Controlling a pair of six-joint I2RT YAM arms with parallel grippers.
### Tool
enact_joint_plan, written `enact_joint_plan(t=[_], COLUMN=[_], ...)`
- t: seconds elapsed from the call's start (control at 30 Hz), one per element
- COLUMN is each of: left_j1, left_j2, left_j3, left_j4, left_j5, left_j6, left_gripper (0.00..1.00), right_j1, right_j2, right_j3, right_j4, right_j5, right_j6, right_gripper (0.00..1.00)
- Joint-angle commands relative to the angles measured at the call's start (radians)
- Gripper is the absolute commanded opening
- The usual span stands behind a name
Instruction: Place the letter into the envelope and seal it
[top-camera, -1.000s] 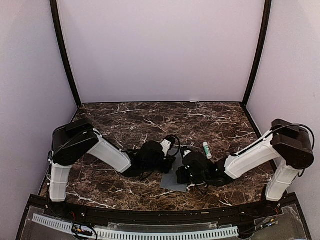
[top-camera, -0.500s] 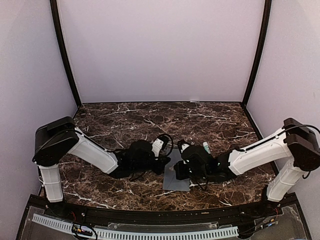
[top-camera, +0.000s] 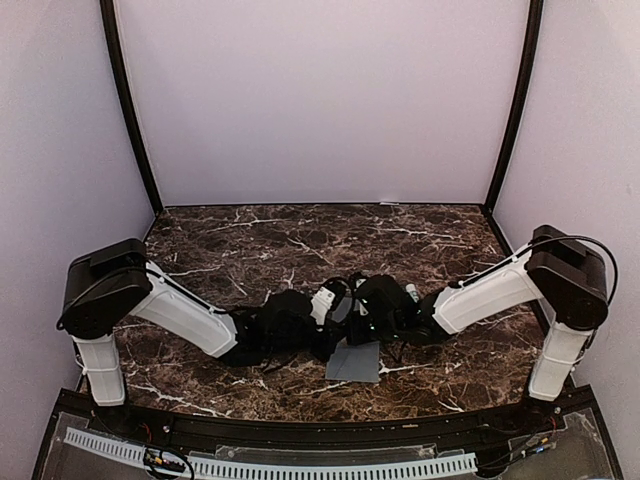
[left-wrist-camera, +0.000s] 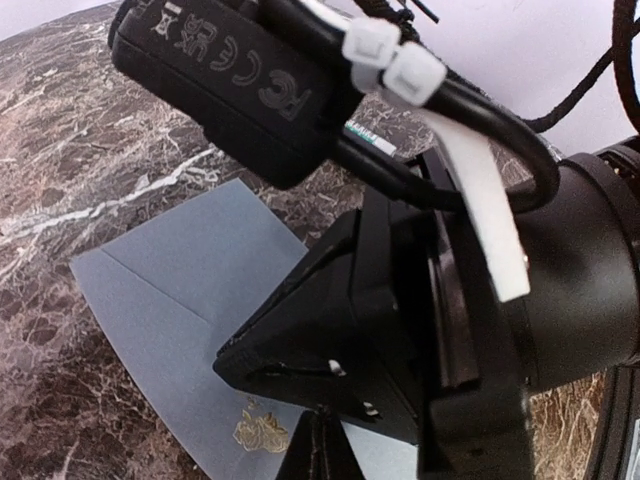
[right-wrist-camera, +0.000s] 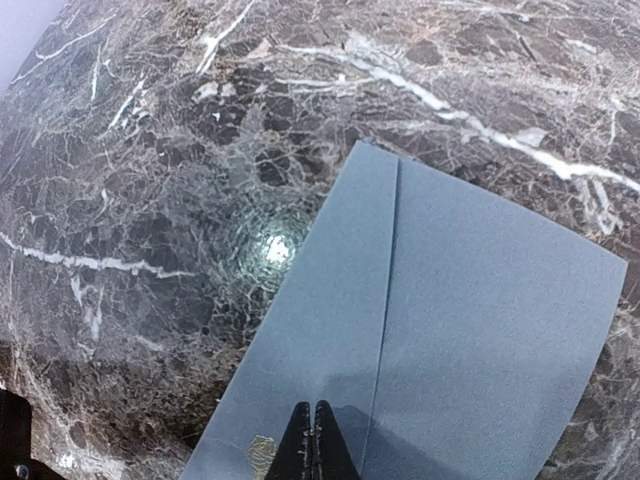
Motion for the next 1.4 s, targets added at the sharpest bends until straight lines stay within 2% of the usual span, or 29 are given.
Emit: enact_joint_plan(t=[0.0,0.3,0.67,1.07,1.37], left_j1=[-0.011,-0.034,-0.060,-0.111,-0.111], left_j2=[0.053,0.159,0.222,0.170,0.111], left_j3=[-0.006,0.045,0.083,-0.012,-0.003], left_j4=[0.005,0.033,0.011,-0.006,-0.036], left_j5=[-0.018,-0.028,-0.113,-0.143,-0.176], left_j6=[-0.038,-0.052,-0.063,-0.059,-0.029], left_gripper=[0.00,0.00,0.00,0.00,0.00], right_j1=[-0.020,-0.026,-0.025,-0.025,-0.024], right_j2=[0.041,0.065,0.044,-0.015,-0.089], right_j3=[-0.028,-0.096,-0.157,-0.163,-0.116], right_j4=[0.086,0.119,0.143,0.055,0.015], right_j5=[-0.069,-0.089,-0.077,0.009,-0.002], right_j6=[0.005,0.063,0.088,0.084,0.024], right_gripper=[0.01,0.00,0.00,0.00,0.00])
